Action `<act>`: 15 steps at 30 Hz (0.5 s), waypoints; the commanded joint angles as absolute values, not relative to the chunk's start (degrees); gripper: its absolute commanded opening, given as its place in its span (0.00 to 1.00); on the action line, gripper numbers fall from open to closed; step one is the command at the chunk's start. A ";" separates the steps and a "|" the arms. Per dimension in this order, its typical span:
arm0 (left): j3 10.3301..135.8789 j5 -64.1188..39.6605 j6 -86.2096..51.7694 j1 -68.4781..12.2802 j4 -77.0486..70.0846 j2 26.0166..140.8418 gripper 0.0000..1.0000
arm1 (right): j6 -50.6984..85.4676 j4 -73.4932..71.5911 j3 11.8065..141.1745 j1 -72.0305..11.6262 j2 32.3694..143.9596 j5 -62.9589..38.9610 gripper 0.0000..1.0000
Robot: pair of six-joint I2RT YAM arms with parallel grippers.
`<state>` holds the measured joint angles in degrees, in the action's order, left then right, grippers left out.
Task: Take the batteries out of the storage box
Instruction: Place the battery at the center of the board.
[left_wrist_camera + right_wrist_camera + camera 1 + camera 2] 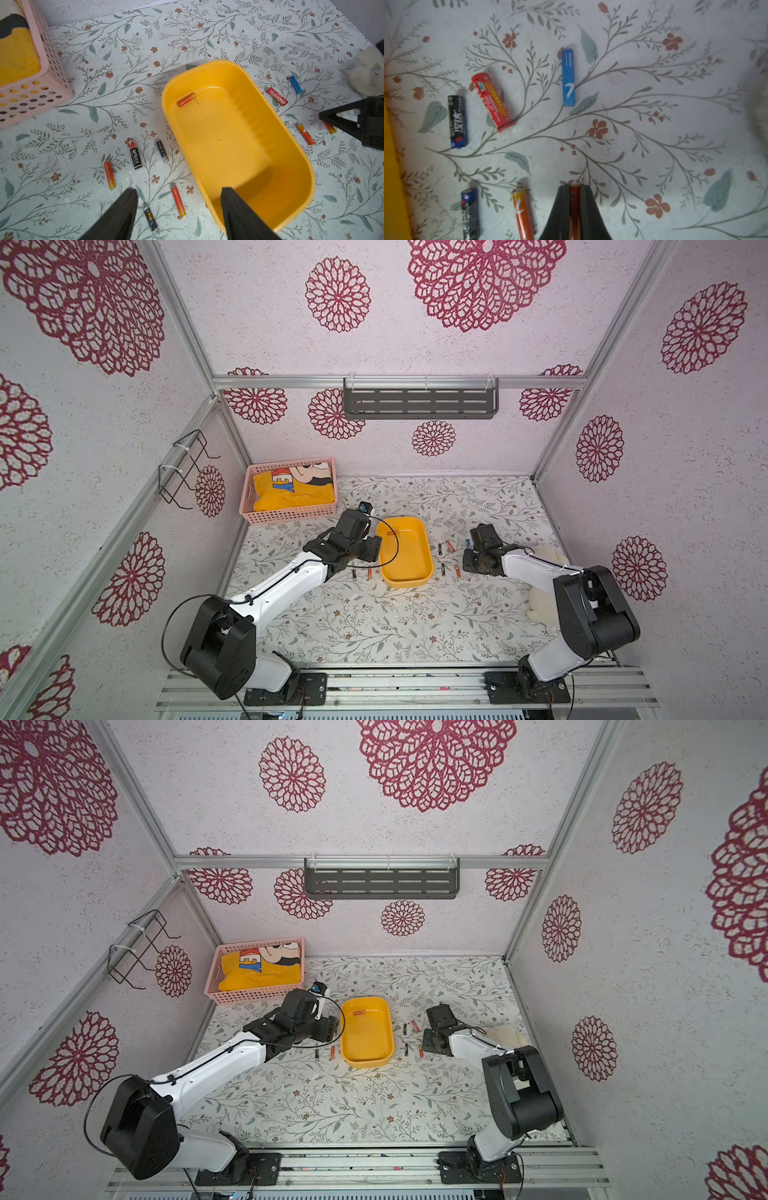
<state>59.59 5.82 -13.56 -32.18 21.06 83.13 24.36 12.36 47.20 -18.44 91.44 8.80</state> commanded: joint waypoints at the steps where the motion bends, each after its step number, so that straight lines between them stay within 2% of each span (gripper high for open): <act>1: 62.24 4.97 -10.76 -31.62 23.44 84.18 0.69 | 23.29 9.88 47.07 -17.45 92.30 9.83 0.00; 7: 64.01 4.95 -10.13 -31.62 24.65 84.60 0.69 | 23.38 8.99 46.72 -16.90 93.73 9.48 0.00; 11: 67.35 4.88 -8.68 -31.59 27.09 86.75 0.74 | 23.72 8.86 46.71 -16.61 93.79 9.49 0.20; 13: 70.49 4.95 -7.54 -31.62 29.46 88.82 0.74 | 23.79 8.87 46.76 -16.59 93.27 9.23 0.27; 15: 74.30 5.09 -6.70 -31.61 31.65 91.40 0.73 | 24.06 8.83 46.86 -16.50 92.36 9.24 0.30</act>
<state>70.50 5.32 -9.06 -31.94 28.12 88.64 23.94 8.88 46.85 -17.10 93.58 8.82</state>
